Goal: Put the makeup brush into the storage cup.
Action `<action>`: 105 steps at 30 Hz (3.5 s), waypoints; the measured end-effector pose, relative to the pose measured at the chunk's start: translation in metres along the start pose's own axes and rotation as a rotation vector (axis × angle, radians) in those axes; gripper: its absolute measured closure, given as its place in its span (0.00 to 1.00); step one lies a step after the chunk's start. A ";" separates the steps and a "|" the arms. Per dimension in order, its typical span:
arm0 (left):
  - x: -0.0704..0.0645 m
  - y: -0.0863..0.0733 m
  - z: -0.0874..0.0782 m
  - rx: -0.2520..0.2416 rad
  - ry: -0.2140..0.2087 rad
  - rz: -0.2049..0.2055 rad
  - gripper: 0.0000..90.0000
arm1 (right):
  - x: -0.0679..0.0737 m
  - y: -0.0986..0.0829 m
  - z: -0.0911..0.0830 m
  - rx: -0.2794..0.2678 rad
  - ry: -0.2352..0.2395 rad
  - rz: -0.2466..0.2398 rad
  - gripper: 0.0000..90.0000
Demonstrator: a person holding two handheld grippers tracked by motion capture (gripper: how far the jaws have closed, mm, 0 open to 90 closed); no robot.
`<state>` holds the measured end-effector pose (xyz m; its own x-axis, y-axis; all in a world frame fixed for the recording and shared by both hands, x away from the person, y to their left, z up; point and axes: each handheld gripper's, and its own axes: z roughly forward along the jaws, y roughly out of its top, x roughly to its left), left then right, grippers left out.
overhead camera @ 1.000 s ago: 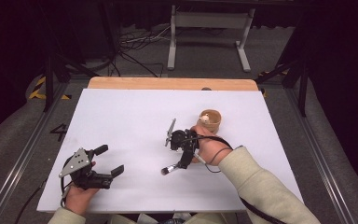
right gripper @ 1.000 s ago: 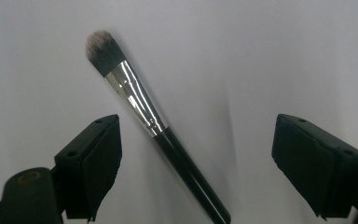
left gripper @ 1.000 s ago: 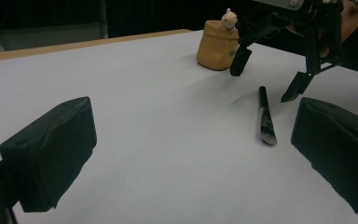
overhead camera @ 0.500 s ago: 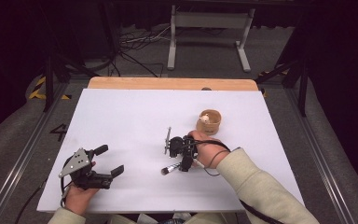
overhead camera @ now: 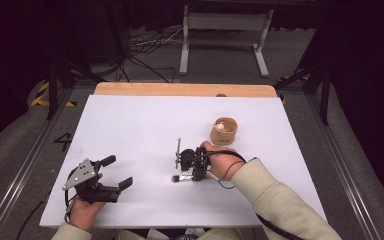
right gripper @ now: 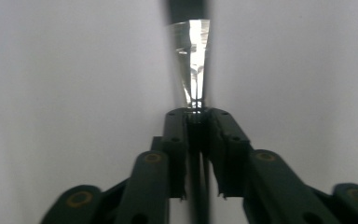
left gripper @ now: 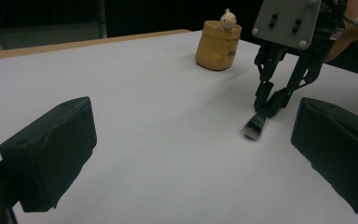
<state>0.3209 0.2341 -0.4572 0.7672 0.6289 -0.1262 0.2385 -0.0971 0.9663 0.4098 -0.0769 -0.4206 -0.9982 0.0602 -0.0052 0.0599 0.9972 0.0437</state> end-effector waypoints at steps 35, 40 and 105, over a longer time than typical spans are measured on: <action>0.000 -0.001 0.000 0.004 0.001 -0.004 0.01 | 0.007 -0.021 -0.060 -0.366 -0.102 0.103 0.89; 0.000 -0.001 0.000 0.003 0.001 -0.005 0.01 | 0.006 -0.031 -0.068 -0.464 -0.127 0.136 0.89; 0.000 -0.001 0.001 0.014 -0.002 -0.006 0.01 | -0.013 -0.126 -0.082 -1.197 -0.514 0.571 0.88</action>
<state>0.3214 0.2338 -0.4580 0.7668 0.6282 -0.1319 0.2512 -0.1046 0.9623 0.4143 -0.2073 -0.3447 -0.7102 0.7026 -0.0448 0.1454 0.2086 0.9671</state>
